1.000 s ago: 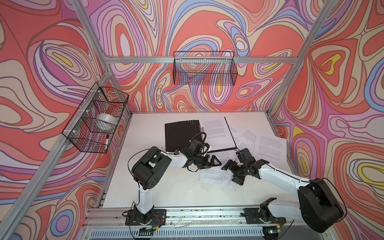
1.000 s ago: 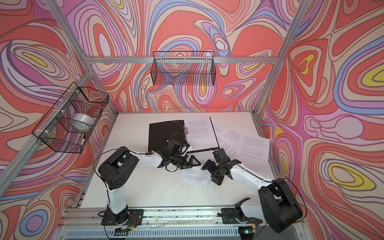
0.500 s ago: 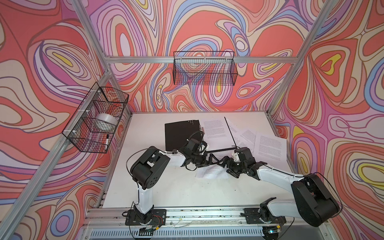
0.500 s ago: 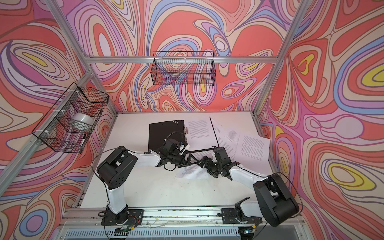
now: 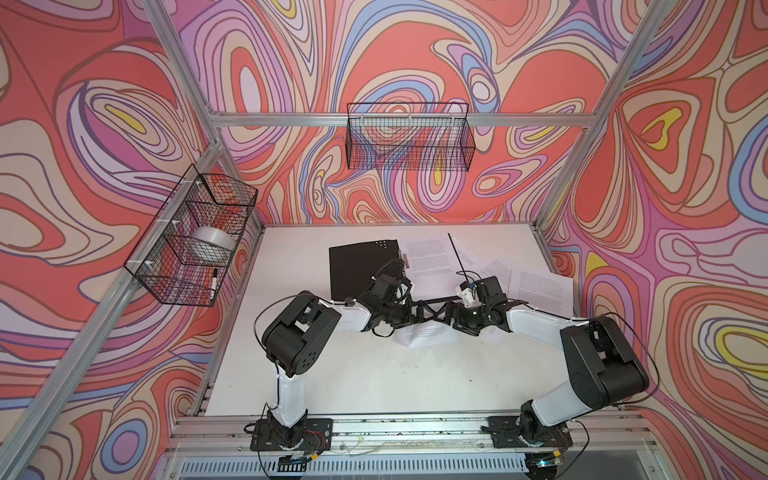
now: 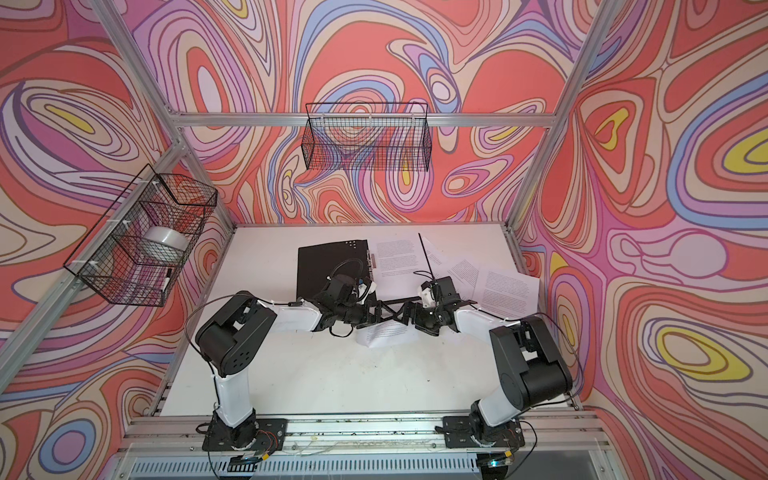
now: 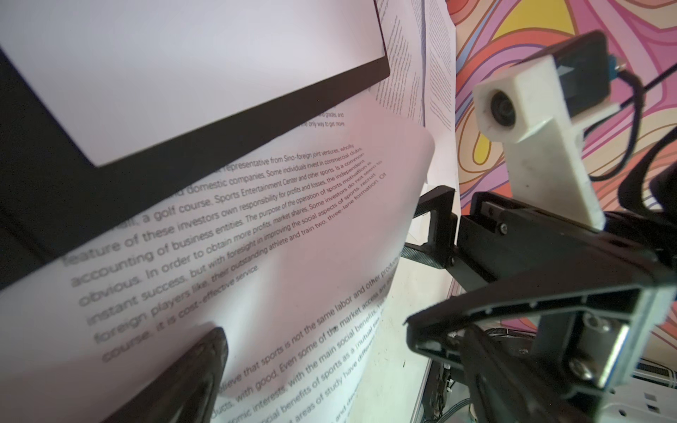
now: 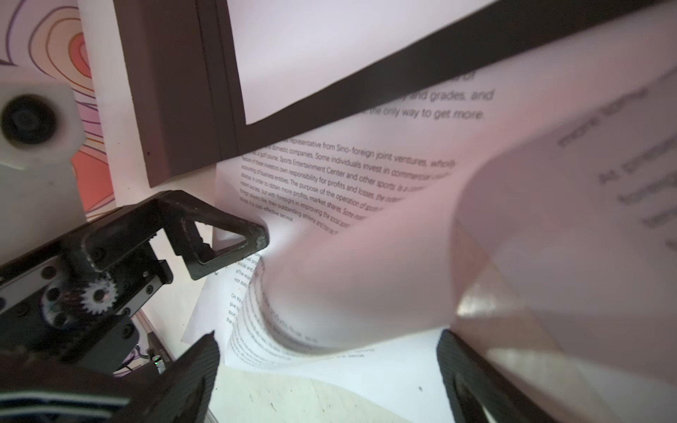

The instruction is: Put the files into the folder

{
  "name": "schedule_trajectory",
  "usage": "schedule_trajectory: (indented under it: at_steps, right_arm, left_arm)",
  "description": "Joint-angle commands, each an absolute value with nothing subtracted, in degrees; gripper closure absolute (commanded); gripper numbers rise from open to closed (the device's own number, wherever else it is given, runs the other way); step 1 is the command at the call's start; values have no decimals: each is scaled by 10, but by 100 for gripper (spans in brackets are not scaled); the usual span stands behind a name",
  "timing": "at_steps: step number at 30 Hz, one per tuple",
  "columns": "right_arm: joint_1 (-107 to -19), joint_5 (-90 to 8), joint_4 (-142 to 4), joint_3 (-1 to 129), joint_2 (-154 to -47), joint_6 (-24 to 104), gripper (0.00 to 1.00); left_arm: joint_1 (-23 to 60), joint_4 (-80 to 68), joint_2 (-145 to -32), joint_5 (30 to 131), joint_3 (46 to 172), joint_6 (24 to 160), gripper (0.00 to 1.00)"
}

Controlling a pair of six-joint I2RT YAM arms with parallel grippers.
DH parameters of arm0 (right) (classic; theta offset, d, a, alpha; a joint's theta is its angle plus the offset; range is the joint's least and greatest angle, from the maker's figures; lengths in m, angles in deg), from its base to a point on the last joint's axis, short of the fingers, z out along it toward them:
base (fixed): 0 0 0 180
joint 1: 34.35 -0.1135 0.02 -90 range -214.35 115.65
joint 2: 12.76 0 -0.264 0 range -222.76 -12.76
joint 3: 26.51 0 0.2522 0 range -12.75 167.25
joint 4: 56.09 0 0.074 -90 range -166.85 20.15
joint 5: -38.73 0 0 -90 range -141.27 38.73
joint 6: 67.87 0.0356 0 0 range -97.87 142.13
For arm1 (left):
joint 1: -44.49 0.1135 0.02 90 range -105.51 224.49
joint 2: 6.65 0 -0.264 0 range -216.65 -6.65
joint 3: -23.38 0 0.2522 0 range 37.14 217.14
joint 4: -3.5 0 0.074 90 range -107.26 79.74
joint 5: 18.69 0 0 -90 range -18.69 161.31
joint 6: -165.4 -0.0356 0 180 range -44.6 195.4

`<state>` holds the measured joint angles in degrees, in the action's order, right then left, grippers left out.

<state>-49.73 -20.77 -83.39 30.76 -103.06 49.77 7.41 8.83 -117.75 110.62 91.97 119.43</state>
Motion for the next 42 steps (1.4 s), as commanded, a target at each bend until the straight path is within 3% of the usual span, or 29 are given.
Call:
schedule_trajectory:
  at_steps: [1, 7, 13, 15, 21, 26, 32, 42]
  right_arm:
    - [-478, -294, -870, 349, -1048, 451, 2]
    - [-447, -276, -889, 362, -1053, 430, 2]
    - [-443, -171, -812, 349, -1090, 473, 3]
    - [-443, -190, -826, 348, -1090, 483, 4]
    - [-442, -227, -859, 324, -1055, 488, 4]
    - [-443, -178, -856, 299, -1033, 508, 4]
    - [-443, -186, -890, 246, -979, 524, 3]
    - [-443, -94, -817, 191, -949, 567, 2]
  left_arm:
    - [54, -102, -1249, 1056, 868, 1174, 1]
    - [54, -98, -1253, 1058, 869, 1175, 1]
    - [54, -98, -1250, 1059, 867, 1176, 1]
    - [54, -98, -1250, 1058, 867, 1176, 1]
    - [54, -96, -1251, 1058, 867, 1177, 1]
    - [54, -97, -1254, 1059, 869, 1176, 1]
    - [54, -91, -1259, 1062, 869, 1179, 1]
    - [54, -87, -1264, 1066, 870, 1180, 1]
